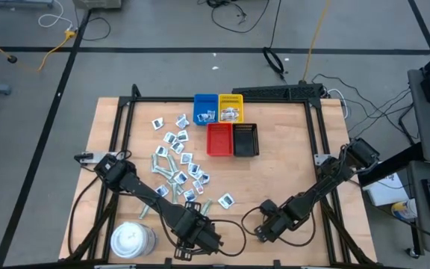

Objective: Pick & Place First Aid Supplies
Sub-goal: Put the alcohol pad into the blue bin

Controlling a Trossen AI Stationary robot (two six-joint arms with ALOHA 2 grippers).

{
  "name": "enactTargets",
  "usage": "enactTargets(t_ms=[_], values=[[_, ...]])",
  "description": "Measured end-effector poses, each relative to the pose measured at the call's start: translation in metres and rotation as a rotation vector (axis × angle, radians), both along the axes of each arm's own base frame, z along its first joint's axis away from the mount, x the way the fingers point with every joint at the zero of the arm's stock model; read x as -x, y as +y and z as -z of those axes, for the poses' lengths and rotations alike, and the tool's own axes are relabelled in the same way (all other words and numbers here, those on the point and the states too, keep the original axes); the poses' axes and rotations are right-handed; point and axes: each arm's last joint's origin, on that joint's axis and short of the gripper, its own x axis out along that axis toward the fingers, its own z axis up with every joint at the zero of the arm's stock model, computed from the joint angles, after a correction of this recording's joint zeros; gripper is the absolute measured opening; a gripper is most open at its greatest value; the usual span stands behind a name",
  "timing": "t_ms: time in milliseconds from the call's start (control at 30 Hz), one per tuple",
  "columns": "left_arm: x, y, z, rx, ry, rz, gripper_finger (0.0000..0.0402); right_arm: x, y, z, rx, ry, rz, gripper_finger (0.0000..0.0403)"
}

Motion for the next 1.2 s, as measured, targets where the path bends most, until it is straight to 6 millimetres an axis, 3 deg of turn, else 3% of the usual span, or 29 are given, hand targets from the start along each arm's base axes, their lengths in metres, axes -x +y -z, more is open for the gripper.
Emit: enactTargets(t_ms=[233,700,800,1067,1200], values=[[-0.001,0.000,0.000,0.002,-0.004,0.002,0.0182,0.012,-0.012,-0.015,0.074,0.031,-0.038,0.0000],[-0.004,0.004,0.000,0.006,-0.007,0.009,0.0182,0.017,-0.016,-0.037,0.040,-0.028,-0.091,0.0003],[-0.005,0.007,0.000,0.013,-0.003,0.002,0.0182,0.017,-0.016,-0.037,0.029,-0.025,-0.049,0.0029],[-0.006,0.009,0.000,0.028,0.006,0.000,0.0182,0.016,-0.015,-0.038,0.000,-0.007,0.134,0.0145],[-0.007,0.009,0.000,0.029,0.005,0.005,0.0182,0.016,-0.016,-0.038,0.030,-0.037,0.159,0.0172]])
